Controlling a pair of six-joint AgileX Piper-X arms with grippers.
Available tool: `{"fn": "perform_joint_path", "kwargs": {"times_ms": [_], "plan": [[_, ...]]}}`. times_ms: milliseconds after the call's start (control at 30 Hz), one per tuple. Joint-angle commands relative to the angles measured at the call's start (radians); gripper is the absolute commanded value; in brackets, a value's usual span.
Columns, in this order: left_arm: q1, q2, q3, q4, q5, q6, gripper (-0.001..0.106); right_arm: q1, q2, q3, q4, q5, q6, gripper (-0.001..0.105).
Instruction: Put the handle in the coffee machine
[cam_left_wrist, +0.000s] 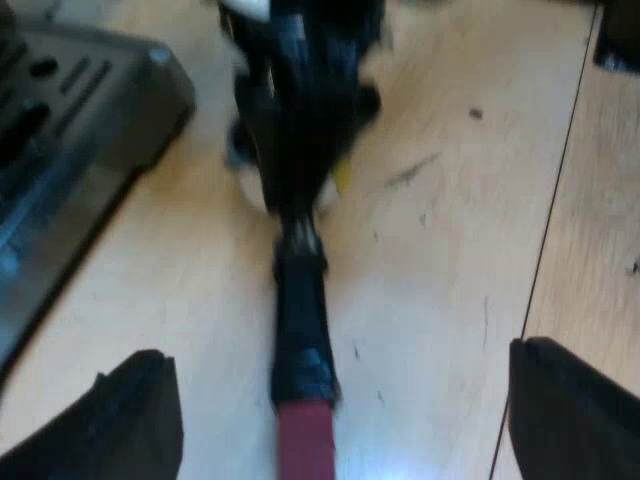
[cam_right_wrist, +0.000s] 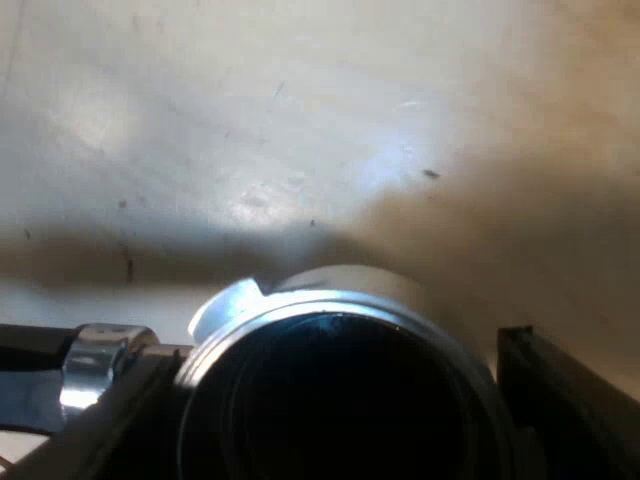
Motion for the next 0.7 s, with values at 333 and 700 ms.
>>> {"fn": "perform_joint_path", "kwargs": {"times_ms": [333,700], "plan": [[-0.006,0.002,0.117,-0.139,0.037,0.074,0.068,-0.012,-0.068,-0.014,0.063,-0.023,0.010,0.000],[-0.006,0.196,0.124,-0.212,0.087,0.074,0.068,-0.012,-0.121,-0.029,0.074,-0.023,0.017,0.000]]}}
